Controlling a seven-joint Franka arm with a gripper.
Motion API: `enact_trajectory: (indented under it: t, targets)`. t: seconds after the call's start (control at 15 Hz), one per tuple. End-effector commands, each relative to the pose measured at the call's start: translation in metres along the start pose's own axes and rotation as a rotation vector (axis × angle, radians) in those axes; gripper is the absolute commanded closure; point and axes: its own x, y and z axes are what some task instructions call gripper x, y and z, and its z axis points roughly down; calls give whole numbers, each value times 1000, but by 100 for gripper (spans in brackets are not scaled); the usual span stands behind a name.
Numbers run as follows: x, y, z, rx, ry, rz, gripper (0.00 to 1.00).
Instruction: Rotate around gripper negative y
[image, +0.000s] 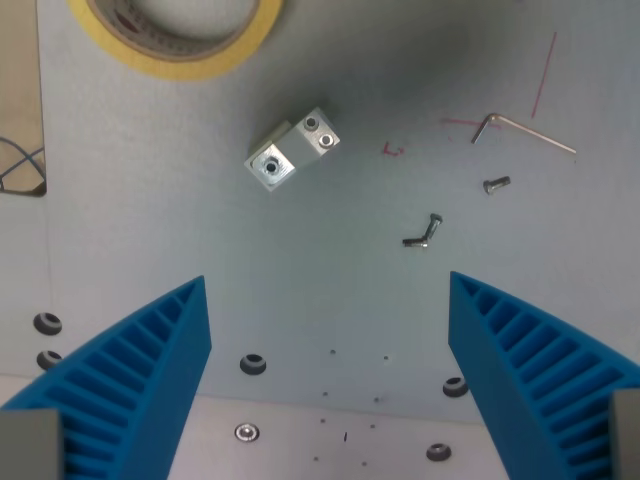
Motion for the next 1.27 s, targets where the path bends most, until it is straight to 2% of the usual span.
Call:
enact_trajectory:
  t: [0.07,1.27]
  targets:
    - [10,1,-6,-7,-210,1,0]
    - [10,1,-6,-7,-450,2,0]
